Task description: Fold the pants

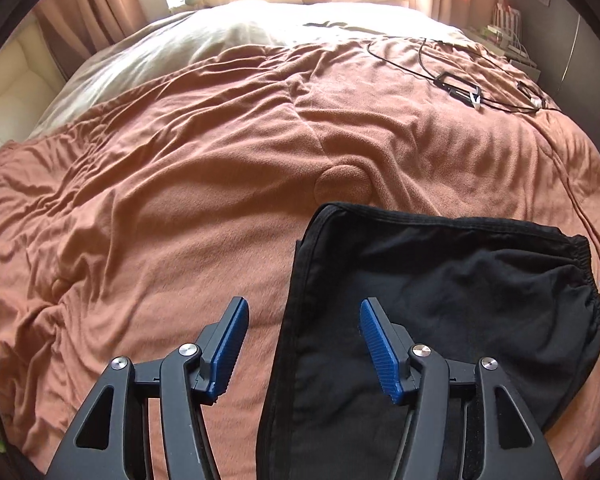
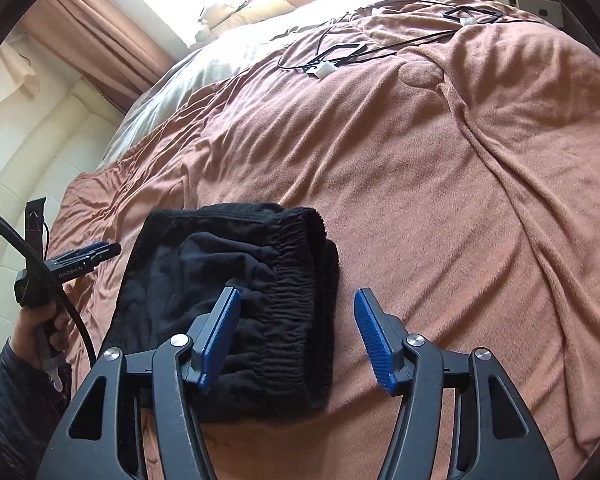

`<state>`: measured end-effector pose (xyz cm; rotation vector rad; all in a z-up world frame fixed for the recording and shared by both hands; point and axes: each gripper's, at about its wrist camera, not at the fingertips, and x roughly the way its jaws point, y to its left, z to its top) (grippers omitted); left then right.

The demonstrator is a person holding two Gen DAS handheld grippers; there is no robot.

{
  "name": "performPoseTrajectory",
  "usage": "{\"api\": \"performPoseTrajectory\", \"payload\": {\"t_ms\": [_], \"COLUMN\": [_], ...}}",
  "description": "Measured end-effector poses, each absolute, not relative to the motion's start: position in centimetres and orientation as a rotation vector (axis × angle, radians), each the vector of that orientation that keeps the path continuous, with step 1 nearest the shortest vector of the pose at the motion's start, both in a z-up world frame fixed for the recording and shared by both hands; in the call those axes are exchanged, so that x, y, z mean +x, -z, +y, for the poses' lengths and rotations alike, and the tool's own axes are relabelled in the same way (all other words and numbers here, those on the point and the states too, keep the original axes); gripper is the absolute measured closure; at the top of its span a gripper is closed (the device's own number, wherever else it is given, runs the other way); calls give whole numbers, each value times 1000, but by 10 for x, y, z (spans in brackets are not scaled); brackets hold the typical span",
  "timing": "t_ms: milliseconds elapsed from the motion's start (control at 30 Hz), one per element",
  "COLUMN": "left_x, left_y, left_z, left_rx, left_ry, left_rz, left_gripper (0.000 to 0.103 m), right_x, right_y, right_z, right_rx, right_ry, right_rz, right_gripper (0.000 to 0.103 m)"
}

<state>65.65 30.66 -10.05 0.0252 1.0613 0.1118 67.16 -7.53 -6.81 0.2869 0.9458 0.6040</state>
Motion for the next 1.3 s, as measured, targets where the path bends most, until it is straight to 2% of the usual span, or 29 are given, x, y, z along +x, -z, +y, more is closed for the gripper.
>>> {"api": "performPoseTrajectory", "payload": {"t_ms": [267, 767, 1300], "left_x": [598, 524, 527], "left_y": [91, 121, 174], "left_z": [312, 322, 332], "left_rx": [-27, -177, -275], "left_ry": [-128, -94, -37], "left_rz": [1047, 1080, 1154], "left_gripper": [42, 42, 42], "right_x": [640, 640, 649], "right_y": [86, 120, 136], "right_z": [-87, -92, -88], "right_rx": [343, 528, 578], "right_ry": [-611, -696, -666], "right_rz": [1001, 1056, 1040], "right_gripper": [45, 45, 46]}}
